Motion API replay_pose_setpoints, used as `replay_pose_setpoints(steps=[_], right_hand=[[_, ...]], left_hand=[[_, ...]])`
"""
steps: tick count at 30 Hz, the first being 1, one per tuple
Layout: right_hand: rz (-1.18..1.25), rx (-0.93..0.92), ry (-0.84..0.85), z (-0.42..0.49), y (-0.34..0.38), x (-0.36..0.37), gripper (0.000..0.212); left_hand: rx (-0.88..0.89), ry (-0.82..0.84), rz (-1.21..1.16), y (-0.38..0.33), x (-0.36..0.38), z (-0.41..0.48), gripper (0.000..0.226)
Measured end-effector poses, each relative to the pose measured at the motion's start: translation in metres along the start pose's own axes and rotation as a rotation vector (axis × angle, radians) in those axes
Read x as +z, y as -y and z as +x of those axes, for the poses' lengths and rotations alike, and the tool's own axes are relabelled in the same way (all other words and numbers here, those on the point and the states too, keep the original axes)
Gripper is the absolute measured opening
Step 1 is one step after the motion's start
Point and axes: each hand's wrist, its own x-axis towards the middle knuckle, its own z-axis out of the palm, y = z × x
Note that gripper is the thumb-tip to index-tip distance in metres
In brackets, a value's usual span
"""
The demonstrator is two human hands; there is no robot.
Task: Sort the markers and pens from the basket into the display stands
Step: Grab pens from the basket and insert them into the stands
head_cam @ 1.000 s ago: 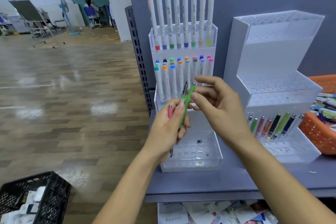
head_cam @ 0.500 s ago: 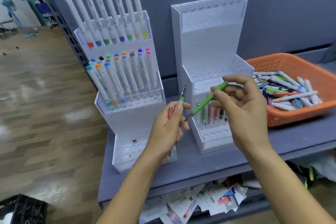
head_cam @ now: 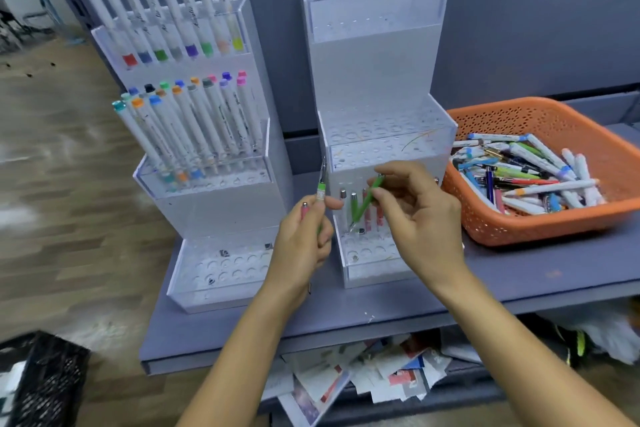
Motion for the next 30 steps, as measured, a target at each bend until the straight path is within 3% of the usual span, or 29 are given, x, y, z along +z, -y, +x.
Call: replay_pose_setpoints(steps=[5, 11, 17, 24, 27, 30], right_hand=[[-0.143, -0.178, 0.097, 0.001, -0.015, 0.015, 0.022], [-0.218, -0.21, 0.189, -0.003, -0.029, 0.023, 0.017], [-0.199, -0.2, 0.232, -0.002, -0.03, 0.024, 0.01], [0.095, 0.0, 0.075, 0.005, -0.004, 0.006, 0.025], [-0.089, -0.302, 0.076, 0.009, 0.007, 0.0, 0.029], [-0.256, -0.568, 0.187, 0.011, 0.007, 0.0, 0.033]], left_hand=[[0.001, -0.021, 0.003, 0.002, 0.0, -0.003, 0.029], [0.0, -0.003, -0.017, 0.004, -0.001, -0.003, 0.029], [0.026, -0.03, -0.026, 0.004, 0.0, -0.001, 0.027], [0.106, 0.055, 0.053, -0.007, 0.001, -0.007, 0.027], [0.115, 0.12, 0.071, -0.016, 0.006, -0.01, 0.033], [0.094, 0.175, 0.101, -0.023, 0.009, -0.013, 0.035]])
